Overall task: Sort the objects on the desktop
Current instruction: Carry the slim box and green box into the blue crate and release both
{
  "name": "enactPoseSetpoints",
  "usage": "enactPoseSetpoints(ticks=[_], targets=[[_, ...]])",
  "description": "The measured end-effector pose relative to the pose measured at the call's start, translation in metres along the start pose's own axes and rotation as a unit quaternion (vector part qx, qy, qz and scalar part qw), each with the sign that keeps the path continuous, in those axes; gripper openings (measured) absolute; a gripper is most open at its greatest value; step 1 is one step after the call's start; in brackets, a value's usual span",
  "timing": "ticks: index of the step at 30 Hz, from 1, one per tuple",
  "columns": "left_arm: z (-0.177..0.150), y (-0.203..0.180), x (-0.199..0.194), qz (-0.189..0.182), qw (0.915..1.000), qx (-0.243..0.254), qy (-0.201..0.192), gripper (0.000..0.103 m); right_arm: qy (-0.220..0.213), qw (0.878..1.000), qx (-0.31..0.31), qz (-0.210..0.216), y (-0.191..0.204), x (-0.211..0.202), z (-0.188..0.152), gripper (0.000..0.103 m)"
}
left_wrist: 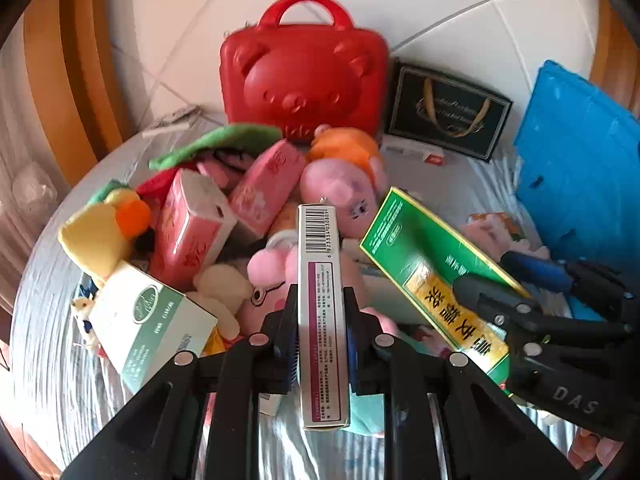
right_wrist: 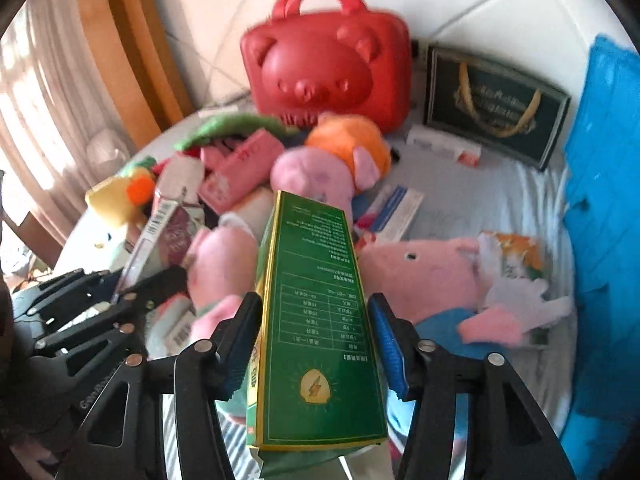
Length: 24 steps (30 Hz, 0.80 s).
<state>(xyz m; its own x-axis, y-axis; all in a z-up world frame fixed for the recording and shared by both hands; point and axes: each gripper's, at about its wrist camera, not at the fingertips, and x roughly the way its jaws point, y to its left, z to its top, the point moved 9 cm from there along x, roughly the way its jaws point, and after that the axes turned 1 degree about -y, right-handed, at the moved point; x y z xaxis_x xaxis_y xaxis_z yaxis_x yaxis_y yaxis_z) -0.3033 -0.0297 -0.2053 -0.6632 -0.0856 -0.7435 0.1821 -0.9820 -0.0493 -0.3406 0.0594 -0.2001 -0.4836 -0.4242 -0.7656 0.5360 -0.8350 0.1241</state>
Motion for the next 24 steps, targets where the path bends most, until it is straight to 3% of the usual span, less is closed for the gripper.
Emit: enactPoseSetpoints(ticks=[5,11,16,24], targets=[[0.019,-0.020,-0.040,-0.021,0.9989,0.017,-0.039,0.018,-0.066,0.998,0.000,-0.025,0.000,-0.059,0.019,0.054],[0.046,-0.065,-0.093,-0.064,0.9926,0.046,-0.092,0.018,-0.147,0.986,0.017,-0.082,-0.016,-0.145,0.035,0.054],[0.065,-0.114,-0.134,-0.109,0.9824,0.079,-0.130,0.018,-0.204,0.968,0.044,-0.137,-0.038,-0.222,0.038,0.054],[0.081,-0.210,-0.193,-0.192,0.9586,0.131,-0.164,0.018,-0.267,0.933,0.098,-0.221,-0.092,-0.338,0.018,0.054]])
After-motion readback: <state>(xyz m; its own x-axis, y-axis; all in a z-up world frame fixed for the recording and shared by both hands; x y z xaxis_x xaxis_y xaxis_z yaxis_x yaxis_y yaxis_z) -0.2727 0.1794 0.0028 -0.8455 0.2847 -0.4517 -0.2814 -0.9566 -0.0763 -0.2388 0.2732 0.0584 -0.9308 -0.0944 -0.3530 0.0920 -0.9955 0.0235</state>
